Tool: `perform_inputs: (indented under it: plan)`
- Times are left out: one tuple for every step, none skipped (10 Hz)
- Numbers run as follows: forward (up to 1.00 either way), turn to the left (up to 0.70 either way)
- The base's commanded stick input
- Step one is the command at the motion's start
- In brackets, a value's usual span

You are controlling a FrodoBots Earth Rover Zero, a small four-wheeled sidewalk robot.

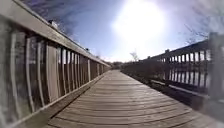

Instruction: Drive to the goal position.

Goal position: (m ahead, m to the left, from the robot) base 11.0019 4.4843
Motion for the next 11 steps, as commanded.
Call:
perform_inputs:
  plan:
    - [1.00, 0.00]
    - [1.00, 0.00]
    - [1.00, 0.00]
    - [1.00, 0.00]
    - [1.00, 0.00]
    - [1.00, 0.00]
    - [1.00, 0.00]
    - [1.00, 0.00]
    - [1.00, 0.00]
    - [1.00, 0.00]
    - [1.00, -0.02]
